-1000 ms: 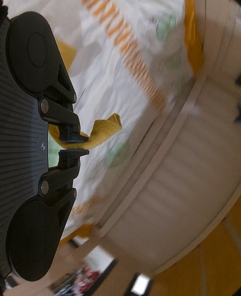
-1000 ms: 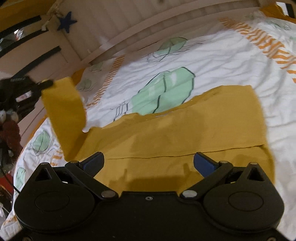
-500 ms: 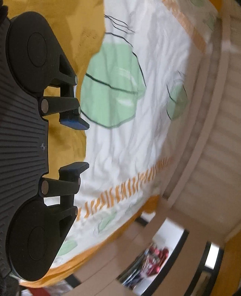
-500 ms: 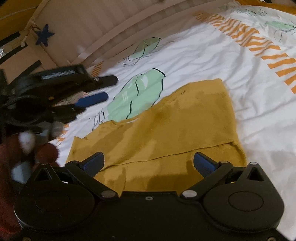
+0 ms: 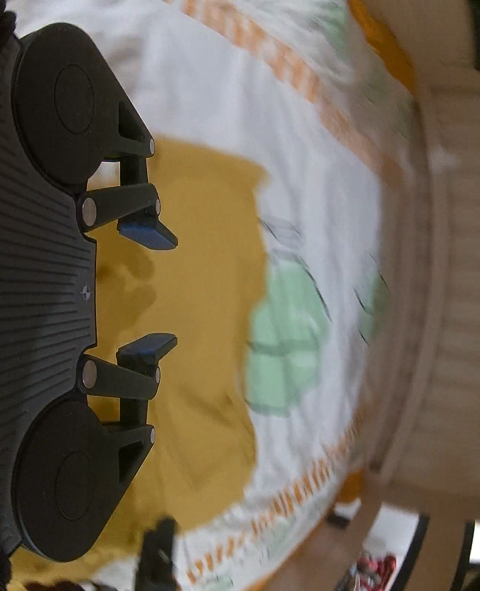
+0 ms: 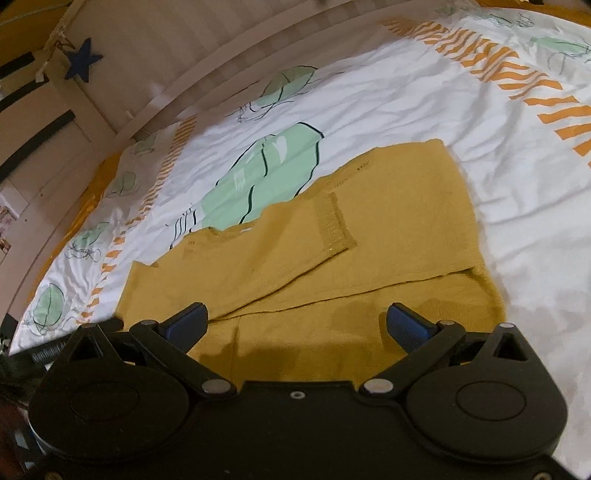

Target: Fold small clothes

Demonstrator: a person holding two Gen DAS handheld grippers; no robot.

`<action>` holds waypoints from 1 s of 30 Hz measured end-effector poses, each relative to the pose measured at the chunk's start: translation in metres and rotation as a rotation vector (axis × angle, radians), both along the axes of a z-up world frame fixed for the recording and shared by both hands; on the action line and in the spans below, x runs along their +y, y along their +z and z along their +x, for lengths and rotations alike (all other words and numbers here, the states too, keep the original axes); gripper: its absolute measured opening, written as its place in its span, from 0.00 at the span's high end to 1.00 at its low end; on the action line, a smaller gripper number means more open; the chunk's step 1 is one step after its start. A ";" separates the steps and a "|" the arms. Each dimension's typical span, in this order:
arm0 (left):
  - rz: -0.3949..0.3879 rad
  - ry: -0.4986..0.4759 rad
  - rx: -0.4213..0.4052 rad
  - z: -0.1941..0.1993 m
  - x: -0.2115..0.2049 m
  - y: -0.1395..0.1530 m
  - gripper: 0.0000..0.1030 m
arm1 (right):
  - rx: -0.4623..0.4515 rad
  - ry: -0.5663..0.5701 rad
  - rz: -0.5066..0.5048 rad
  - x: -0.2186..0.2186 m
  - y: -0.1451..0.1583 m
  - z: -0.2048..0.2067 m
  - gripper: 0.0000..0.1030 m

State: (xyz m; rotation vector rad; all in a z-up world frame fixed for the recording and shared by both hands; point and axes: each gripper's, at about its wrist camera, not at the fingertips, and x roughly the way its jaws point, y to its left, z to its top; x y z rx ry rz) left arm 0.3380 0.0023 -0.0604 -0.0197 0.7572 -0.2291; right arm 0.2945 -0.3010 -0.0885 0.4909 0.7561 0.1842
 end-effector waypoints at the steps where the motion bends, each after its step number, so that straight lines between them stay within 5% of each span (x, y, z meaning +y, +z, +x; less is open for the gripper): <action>1: 0.004 0.019 0.016 -0.001 0.009 -0.006 0.53 | -0.004 0.004 -0.006 0.002 -0.001 0.000 0.00; 12: -0.056 0.151 0.107 0.018 0.048 -0.039 0.53 | -0.057 0.028 -0.037 0.012 -0.001 0.009 0.00; 19: -0.092 0.149 0.119 0.021 0.057 -0.045 0.52 | -0.080 0.015 -0.050 0.003 -0.003 0.048 0.01; 24: -0.093 0.144 0.125 0.022 0.057 -0.045 0.50 | -0.024 -0.018 -0.065 -0.005 -0.018 0.078 0.35; 30: -0.103 0.140 0.128 0.024 0.056 -0.047 0.44 | -0.005 0.014 -0.069 -0.004 -0.022 0.094 0.38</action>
